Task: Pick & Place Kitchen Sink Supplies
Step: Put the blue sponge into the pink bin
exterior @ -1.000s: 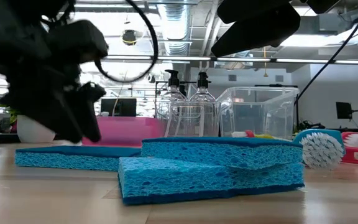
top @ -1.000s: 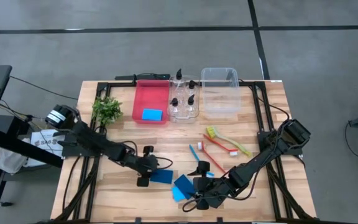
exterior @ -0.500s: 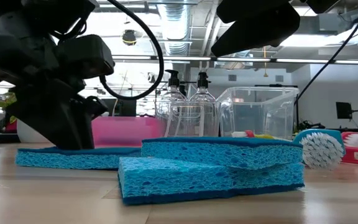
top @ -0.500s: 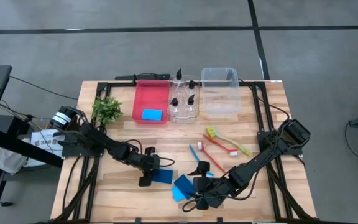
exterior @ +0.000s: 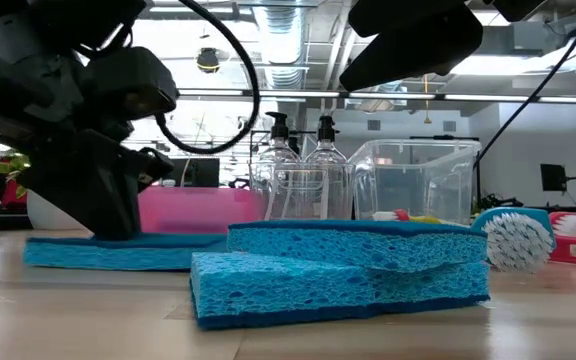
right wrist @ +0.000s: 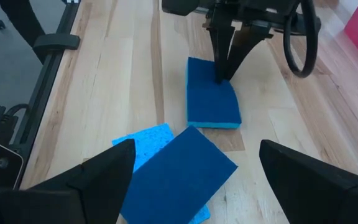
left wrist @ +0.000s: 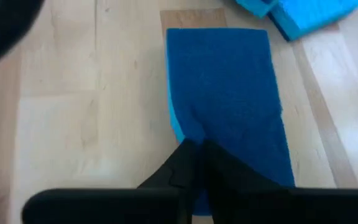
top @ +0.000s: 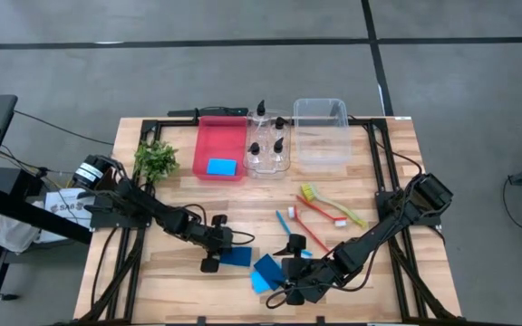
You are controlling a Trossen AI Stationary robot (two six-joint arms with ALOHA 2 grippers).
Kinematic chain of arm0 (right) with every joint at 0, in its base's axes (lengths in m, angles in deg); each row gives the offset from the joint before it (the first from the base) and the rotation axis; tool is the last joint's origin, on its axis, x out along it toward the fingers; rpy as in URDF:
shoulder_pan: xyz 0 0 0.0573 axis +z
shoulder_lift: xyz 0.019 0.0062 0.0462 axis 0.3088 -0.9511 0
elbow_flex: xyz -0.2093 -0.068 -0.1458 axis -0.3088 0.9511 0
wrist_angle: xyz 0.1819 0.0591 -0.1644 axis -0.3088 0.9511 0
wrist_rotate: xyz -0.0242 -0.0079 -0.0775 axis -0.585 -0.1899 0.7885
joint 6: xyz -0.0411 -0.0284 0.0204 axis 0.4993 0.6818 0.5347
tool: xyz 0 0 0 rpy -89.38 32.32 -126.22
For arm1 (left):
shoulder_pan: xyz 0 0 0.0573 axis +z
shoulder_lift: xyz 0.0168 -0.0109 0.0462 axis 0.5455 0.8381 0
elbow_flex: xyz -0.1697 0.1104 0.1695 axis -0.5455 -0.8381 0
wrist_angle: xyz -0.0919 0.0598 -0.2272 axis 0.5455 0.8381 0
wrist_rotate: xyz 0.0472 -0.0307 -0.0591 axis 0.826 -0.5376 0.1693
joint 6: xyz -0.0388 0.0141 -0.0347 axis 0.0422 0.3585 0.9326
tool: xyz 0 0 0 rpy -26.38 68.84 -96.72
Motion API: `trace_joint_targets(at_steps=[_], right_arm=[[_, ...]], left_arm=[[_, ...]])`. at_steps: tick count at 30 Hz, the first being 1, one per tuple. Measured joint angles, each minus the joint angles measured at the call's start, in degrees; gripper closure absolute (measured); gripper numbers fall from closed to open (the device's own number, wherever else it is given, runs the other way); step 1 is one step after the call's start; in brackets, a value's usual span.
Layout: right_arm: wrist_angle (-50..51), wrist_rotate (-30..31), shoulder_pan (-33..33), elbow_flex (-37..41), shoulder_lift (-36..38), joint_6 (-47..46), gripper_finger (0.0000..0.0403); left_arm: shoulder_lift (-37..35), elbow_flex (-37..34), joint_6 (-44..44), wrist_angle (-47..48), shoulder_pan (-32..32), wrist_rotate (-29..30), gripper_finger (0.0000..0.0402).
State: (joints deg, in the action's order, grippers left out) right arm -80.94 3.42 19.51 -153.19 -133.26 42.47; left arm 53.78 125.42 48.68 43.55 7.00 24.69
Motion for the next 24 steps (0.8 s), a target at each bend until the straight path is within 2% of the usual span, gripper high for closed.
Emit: trace_joint_targets(at_steps=[4, 9, 24], right_arm=[[0.0, 0.0, 0.0, 0.0, 0.0, 0.0, 0.0065], [0.0, 0.0, 0.0, 0.0, 0.0, 0.0, 0.0065], [0.0, 0.0, 0.0, 0.0, 0.0, 0.0, 0.0065]], left_arm=[[-4.0, -0.2, -2.3, 1.0, -1.6, 2.0, 0.0382], [-9.2, -0.2, -5.3, 1.2, -4.0, 10.3, 0.0385], [-20.1, -0.1, -6.7, 1.8, -7.5, 50.8, 0.0381]])
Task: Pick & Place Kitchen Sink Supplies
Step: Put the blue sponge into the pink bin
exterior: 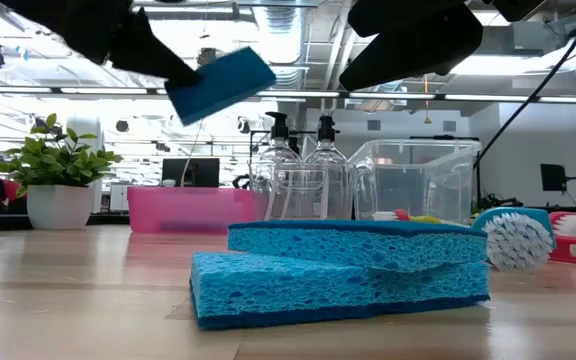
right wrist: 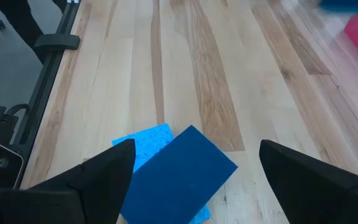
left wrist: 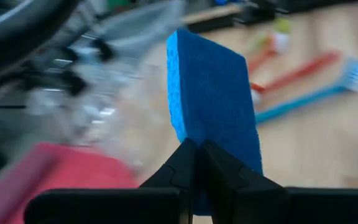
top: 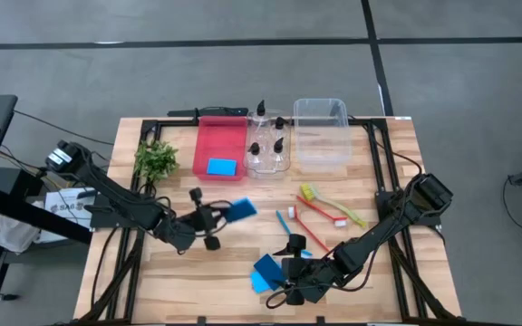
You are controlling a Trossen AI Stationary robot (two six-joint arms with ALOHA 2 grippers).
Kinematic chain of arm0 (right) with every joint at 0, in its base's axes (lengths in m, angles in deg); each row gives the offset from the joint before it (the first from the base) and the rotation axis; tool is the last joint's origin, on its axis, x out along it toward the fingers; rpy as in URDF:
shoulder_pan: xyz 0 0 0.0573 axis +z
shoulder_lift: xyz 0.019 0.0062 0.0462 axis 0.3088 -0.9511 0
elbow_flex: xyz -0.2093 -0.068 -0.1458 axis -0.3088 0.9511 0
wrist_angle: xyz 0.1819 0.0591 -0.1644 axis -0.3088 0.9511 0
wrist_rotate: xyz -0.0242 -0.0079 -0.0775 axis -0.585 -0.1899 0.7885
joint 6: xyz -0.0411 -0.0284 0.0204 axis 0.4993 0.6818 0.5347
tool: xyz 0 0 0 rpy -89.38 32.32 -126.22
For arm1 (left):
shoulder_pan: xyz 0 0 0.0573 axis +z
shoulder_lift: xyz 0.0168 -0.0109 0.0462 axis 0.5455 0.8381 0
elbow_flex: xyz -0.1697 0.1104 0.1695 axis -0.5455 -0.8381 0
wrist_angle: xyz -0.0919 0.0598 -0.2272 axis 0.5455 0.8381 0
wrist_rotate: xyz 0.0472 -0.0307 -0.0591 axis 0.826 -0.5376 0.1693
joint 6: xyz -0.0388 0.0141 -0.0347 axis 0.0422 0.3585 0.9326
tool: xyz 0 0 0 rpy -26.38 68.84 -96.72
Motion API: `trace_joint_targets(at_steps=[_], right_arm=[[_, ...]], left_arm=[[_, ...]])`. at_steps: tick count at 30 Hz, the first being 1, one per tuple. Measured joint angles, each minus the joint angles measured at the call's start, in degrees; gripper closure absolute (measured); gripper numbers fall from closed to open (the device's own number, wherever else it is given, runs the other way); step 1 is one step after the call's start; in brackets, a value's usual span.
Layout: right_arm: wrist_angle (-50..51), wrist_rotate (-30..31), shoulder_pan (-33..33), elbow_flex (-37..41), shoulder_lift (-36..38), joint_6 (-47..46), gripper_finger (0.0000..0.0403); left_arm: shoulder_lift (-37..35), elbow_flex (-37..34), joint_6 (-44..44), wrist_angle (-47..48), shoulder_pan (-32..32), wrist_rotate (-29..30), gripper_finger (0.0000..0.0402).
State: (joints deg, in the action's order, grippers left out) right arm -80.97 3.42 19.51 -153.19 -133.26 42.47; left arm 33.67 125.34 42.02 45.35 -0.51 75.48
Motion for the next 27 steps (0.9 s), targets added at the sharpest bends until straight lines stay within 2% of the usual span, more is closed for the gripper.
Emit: trace_joint_targets(at_steps=[7, 11, 19, 25, 27], right_arm=[[0.0, 0.0, 0.0, 0.0, 0.0, 0.0, 0.0065], [0.0, 0.0, 0.0, 0.0, 0.0, 0.0, 0.0065], [-0.2, 0.0, 0.0, 0.0, 0.0, 0.0, 0.0065], [-0.3, 0.0, 0.0, 0.0, 0.0, 0.0, 0.0065], [-0.3, 0.0, 0.0, 0.0, 0.0, 0.0, 0.0065]], left_arm=[[-3.3, 0.1, -1.8, 0.0, 0.6, 17.6, 0.0378], [-6.3, 0.1, -3.1, 0.0, 3.7, 20.4, 0.0377], [-8.8, 0.1, -0.7, 0.0, 16.9, 16.5, 0.0378], [-8.7, -3.9, 16.1, -0.8, 29.4, 2.4, 0.0379], [-8.5, -6.1, 18.9, -1.6, 32.7, -0.8, 0.0379]])
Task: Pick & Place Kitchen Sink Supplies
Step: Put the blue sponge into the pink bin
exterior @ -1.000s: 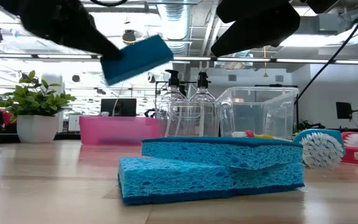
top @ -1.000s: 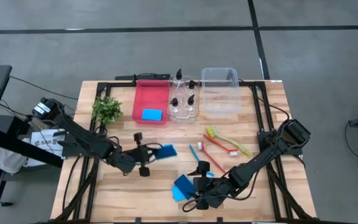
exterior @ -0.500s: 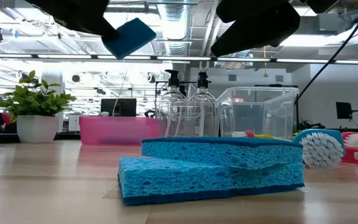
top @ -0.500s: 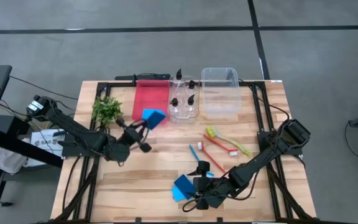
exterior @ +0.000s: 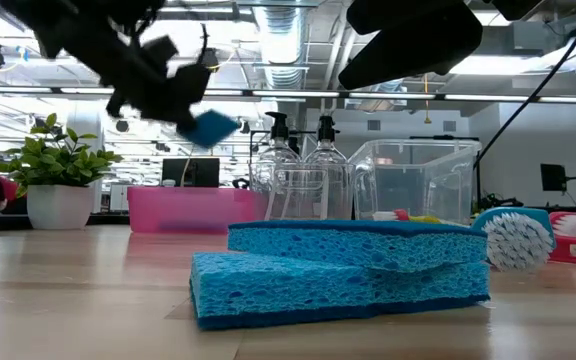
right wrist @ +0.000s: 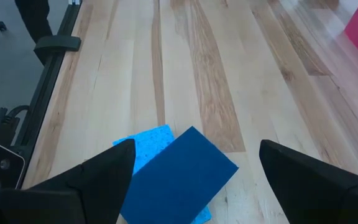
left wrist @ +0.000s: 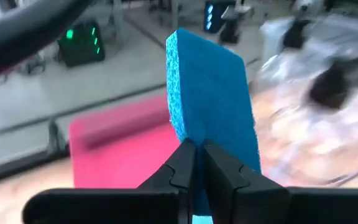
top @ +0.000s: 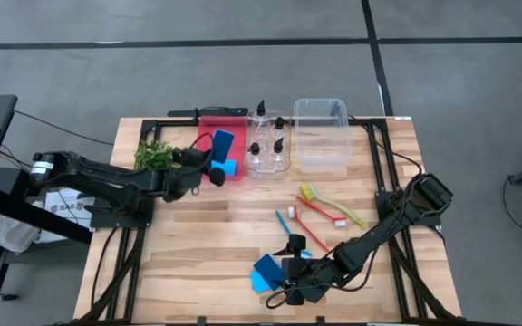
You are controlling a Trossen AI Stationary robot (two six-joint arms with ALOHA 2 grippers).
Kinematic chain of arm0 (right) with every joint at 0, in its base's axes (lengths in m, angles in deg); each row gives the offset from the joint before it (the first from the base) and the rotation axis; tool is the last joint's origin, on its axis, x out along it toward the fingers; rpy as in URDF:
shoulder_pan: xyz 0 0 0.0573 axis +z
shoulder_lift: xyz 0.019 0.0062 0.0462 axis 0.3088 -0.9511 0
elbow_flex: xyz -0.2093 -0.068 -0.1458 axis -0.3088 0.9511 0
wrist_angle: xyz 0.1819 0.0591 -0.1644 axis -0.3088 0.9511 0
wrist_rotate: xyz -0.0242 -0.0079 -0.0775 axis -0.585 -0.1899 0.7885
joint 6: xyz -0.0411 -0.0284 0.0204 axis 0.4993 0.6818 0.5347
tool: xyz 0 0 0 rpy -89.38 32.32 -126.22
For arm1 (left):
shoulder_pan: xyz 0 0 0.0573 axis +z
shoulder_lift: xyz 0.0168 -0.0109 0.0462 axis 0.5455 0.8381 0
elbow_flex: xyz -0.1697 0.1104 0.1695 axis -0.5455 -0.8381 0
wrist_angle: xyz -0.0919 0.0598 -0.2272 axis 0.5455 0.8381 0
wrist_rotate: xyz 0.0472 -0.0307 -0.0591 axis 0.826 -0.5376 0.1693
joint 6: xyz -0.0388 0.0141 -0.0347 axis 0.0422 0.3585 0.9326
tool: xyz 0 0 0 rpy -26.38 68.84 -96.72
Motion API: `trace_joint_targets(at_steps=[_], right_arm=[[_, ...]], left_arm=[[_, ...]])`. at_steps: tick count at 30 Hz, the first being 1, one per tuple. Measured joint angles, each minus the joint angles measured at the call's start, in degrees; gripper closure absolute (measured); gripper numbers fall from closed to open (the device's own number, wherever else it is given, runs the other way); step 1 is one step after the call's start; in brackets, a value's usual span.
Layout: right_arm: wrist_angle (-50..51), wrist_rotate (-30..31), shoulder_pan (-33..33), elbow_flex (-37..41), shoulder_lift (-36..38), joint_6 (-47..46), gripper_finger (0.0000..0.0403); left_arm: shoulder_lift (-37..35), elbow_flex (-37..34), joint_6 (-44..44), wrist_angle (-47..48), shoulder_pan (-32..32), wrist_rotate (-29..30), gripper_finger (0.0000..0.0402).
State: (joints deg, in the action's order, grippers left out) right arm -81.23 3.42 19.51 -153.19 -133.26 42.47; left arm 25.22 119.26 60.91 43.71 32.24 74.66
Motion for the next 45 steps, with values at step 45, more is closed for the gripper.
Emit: trace_joint_targets(at_steps=[45], right_arm=[[-0.9, 0.0, 0.0, 0.0, 0.0, 0.0, 0.0065]], left_arm=[[0.1, -9.2, -1.4, -7.8, 7.4, -6.1, 0.0256]])
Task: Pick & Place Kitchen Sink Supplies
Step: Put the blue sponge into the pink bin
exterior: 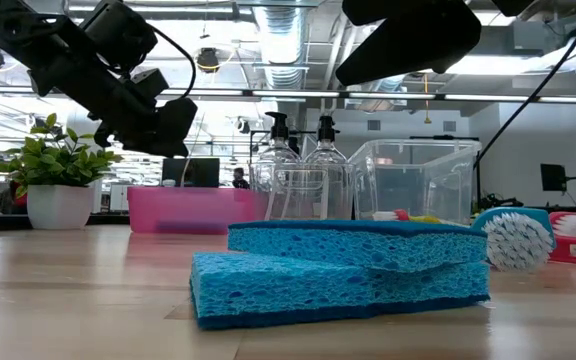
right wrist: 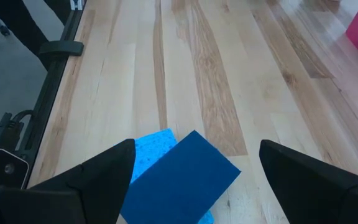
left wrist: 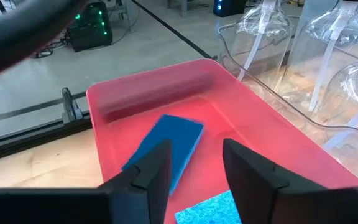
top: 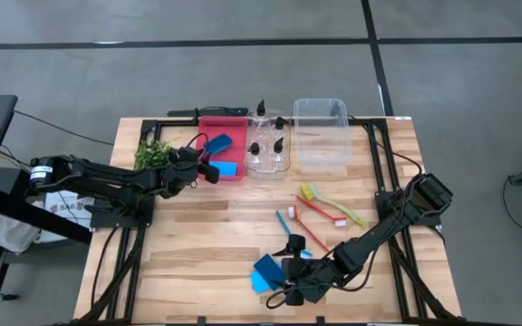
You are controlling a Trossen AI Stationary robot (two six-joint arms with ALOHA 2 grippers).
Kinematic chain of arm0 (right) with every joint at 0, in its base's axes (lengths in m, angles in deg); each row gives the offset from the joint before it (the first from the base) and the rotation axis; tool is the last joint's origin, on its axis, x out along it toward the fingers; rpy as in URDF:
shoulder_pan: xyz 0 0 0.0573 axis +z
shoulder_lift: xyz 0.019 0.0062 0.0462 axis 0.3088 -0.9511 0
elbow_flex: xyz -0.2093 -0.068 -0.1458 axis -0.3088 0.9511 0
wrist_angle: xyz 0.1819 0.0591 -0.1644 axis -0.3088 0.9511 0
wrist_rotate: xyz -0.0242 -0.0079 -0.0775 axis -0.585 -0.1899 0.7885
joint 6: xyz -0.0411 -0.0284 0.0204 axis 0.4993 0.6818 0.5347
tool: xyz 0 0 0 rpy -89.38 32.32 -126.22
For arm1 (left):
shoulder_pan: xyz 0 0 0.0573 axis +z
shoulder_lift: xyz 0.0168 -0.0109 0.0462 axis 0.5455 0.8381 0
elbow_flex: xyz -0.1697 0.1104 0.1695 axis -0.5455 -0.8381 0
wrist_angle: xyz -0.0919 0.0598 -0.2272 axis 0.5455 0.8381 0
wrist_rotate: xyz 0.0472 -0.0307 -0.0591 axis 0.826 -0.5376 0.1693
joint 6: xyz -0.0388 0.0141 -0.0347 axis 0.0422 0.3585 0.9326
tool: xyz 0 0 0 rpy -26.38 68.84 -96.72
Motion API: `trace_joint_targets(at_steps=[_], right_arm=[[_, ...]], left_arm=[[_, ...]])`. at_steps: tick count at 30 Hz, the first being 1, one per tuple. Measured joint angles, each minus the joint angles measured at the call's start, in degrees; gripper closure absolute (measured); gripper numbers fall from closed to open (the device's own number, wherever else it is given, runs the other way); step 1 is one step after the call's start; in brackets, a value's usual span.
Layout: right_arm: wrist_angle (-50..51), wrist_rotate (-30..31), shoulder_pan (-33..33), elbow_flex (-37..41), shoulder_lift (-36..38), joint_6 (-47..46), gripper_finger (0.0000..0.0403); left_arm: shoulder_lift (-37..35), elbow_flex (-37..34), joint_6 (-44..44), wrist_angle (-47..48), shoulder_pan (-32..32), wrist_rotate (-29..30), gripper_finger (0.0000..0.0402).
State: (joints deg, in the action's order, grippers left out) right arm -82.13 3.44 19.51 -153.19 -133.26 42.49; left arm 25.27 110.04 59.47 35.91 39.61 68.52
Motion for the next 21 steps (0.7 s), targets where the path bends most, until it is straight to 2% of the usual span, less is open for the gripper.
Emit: trace_joint_targets(at_steps=[6, 9, 15, 21], right_arm=[[0.0, 0.0, 0.0, 0.0, 0.0, 0.0, 0.0065], [0.0, 0.0, 0.0, 0.0, 0.0, 0.0, 0.0065], [0.0, 0.0, 0.0, 0.0, 0.0, 0.0, 0.0065], [0.0, 0.0, 0.0, 0.0, 0.0, 0.0, 0.0065]], left_arm=[[0.0, 0.0, 0.0, -0.2, 0.0, -0.1, 0.0233], [0.0, 0.0, -3.6, -2.4, -0.5, -3.1, 0.0231], [0.0, 0.0, -18.8, -19.7, -5.8, -16.4, 0.0238], [0.0, 0.0, -30.3, -26.7, -11.7, -38.5, 0.0246]])
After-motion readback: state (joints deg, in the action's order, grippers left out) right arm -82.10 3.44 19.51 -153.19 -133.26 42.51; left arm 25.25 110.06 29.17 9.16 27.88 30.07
